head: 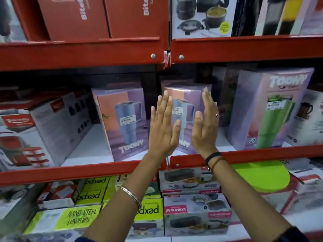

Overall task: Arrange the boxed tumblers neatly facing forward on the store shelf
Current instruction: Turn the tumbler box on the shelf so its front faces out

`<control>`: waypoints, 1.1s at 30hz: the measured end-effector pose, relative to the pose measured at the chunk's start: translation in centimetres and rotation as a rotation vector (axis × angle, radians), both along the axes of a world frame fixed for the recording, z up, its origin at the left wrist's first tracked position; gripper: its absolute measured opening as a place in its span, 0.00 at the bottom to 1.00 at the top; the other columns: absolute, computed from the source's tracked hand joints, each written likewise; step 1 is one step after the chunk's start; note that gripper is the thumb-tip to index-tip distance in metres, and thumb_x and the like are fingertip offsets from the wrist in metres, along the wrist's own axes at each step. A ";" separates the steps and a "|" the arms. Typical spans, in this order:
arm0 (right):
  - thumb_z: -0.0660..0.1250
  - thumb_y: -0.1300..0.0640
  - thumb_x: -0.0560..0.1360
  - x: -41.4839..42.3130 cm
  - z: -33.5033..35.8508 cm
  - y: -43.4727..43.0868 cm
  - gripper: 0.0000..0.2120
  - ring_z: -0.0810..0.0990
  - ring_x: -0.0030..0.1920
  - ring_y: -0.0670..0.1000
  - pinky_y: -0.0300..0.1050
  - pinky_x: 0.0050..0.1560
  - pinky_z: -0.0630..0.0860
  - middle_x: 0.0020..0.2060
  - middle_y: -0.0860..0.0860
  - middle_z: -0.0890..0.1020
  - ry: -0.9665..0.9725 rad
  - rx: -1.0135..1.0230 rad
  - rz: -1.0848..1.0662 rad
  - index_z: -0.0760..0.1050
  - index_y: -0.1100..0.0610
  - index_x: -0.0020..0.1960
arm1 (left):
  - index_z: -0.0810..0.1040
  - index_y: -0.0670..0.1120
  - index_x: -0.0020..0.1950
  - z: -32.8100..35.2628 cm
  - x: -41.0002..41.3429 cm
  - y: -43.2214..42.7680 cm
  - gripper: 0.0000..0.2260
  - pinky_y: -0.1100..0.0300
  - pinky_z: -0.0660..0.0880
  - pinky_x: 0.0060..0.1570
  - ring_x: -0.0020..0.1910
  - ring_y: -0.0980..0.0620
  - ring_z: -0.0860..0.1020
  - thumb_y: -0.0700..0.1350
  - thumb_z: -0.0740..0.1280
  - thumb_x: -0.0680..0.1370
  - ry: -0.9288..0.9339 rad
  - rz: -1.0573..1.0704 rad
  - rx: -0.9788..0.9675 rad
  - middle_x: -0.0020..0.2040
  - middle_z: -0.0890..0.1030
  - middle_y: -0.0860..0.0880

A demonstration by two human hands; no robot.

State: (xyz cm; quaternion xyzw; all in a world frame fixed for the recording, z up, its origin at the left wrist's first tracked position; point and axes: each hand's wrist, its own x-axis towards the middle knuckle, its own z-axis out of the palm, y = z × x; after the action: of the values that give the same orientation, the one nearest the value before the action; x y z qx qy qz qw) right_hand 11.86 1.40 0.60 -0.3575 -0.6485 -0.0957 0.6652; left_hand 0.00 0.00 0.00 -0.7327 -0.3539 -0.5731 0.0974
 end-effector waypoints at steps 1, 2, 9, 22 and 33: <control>0.46 0.47 0.81 0.6 -0.6 0.6 0.27 0.63 0.73 0.53 0.59 0.73 0.60 0.72 0.55 0.66 0.059 -0.006 0.006 0.62 0.63 0.72 | 0.49 0.43 0.76 -0.5 0.6 0.1 0.25 0.48 0.44 0.76 0.78 0.54 0.46 0.50 0.49 0.81 -0.032 -0.007 -0.039 0.78 0.52 0.46; 0.46 0.46 0.81 1.2 -0.9 0.9 0.27 0.64 0.73 0.52 0.56 0.73 0.61 0.72 0.55 0.66 0.100 -0.033 0.005 0.62 0.63 0.72 | 0.49 0.43 0.76 -0.9 1.2 0.4 0.25 0.48 0.44 0.76 0.78 0.54 0.45 0.50 0.49 0.80 -0.068 -0.002 -0.079 0.78 0.51 0.47; 0.48 0.44 0.79 3.8 -4.7 4.5 0.28 0.61 0.72 0.45 0.34 0.72 0.54 0.71 0.49 0.63 0.317 -0.293 0.133 0.59 0.60 0.73 | 0.49 0.46 0.77 -4.3 6.0 0.4 0.26 0.61 0.46 0.75 0.77 0.59 0.47 0.54 0.49 0.81 -0.323 -0.134 -0.338 0.79 0.49 0.50; 0.46 0.39 0.79 6.4 -3.0 5.3 0.31 0.80 0.59 0.53 0.45 0.58 0.77 0.57 0.57 0.81 0.842 -0.699 0.485 0.77 0.61 0.60 | 0.55 0.50 0.76 -1.8 7.7 -0.2 0.32 0.70 0.48 0.72 0.76 0.59 0.53 0.64 0.48 0.75 -0.518 -0.197 -0.658 0.78 0.56 0.52; 0.49 0.36 0.73 1.8 -4.4 -0.2 0.28 0.79 0.60 0.48 0.44 0.61 0.76 0.58 0.54 0.81 0.810 -0.585 0.499 0.79 0.53 0.54 | 0.66 0.64 0.62 -1.9 2.4 2.5 0.18 0.64 0.61 0.62 0.54 0.80 0.67 0.66 0.48 0.77 -0.639 -0.292 -0.746 0.57 0.69 0.72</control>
State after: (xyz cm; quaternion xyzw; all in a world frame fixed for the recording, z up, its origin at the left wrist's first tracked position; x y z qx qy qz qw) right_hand 13.71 1.18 -3.81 -0.3712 -0.4054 0.3936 0.7369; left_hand 2.40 2.52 -1.93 -0.5474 -0.4404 -0.6110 -0.3648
